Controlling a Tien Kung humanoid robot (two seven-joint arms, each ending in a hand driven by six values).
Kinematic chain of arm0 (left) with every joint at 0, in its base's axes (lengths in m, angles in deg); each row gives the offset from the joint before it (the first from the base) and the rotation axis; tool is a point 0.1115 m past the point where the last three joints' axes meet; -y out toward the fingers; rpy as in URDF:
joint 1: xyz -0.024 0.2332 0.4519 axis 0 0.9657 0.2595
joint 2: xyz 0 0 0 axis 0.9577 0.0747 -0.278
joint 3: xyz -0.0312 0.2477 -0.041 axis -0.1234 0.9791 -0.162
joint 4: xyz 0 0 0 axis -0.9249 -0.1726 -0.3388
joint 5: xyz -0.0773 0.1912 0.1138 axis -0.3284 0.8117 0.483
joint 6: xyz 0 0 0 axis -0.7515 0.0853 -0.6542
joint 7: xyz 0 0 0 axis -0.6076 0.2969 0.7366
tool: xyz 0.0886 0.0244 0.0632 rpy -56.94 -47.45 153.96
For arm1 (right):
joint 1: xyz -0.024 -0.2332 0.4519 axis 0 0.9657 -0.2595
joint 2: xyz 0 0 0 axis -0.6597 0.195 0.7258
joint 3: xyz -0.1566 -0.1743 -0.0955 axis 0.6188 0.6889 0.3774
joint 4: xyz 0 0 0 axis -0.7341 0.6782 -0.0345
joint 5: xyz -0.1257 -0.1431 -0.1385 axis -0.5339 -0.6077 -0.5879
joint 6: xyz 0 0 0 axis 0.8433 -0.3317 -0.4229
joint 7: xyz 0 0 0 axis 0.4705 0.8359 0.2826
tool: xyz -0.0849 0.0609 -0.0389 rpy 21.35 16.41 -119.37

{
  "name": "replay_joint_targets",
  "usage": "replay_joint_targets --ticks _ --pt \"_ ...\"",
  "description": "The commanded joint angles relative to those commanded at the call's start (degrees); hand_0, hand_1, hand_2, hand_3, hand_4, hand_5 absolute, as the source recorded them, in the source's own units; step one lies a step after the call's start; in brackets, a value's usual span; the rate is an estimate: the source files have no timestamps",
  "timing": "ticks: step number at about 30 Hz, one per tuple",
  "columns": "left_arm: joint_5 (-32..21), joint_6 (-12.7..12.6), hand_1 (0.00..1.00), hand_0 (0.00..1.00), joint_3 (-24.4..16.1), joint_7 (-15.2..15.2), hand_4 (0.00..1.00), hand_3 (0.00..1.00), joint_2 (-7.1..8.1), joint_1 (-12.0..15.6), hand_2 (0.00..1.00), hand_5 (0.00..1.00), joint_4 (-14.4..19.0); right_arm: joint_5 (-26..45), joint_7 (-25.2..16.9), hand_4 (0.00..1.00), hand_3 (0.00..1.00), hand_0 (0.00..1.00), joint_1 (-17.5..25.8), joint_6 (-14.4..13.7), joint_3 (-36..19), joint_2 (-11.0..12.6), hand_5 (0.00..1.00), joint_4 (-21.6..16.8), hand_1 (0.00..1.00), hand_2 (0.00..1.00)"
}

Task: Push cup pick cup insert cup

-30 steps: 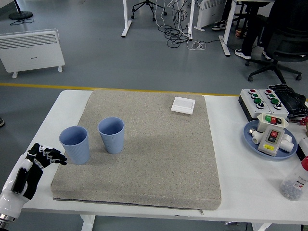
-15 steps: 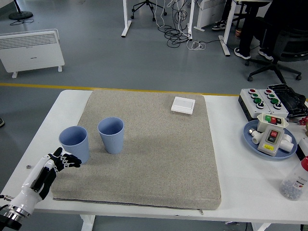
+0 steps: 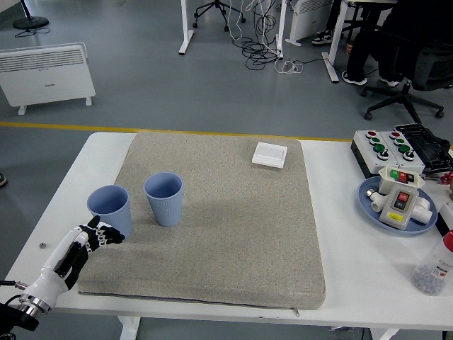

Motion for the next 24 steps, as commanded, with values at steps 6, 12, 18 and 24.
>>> replay_joint_targets --ticks 6,12,18,24 --pt "-0.20 0.21 0.596 0.619 1.33 -0.08 0.640 0.486 0.06 -1.44 0.538 0.998 -1.91 -0.03 0.09 0.109 0.583 0.751 0.09 -0.02 0.08 -0.05 0.604 0.00 0.615 0.595" --pt "0.36 0.35 0.594 0.618 3.06 0.23 0.640 0.485 0.97 -2.71 0.538 0.998 -3.27 -0.01 0.15 0.109 0.583 0.751 0.13 -0.05 0.08 -0.10 0.604 0.00 0.616 0.595" --pt "0.32 0.44 0.594 0.622 3.45 -0.43 0.639 0.485 1.57 -4.01 0.537 0.998 -4.92 0.15 0.14 0.108 0.583 0.751 0.05 -0.07 0.19 -0.17 0.602 0.00 0.616 0.595" --pt "0.50 0.55 0.595 0.626 5.11 -0.77 0.639 0.485 2.36 -5.67 0.538 0.998 -6.99 0.24 0.11 0.108 0.583 0.751 0.03 -0.10 0.21 -0.23 0.602 0.00 0.616 0.595"
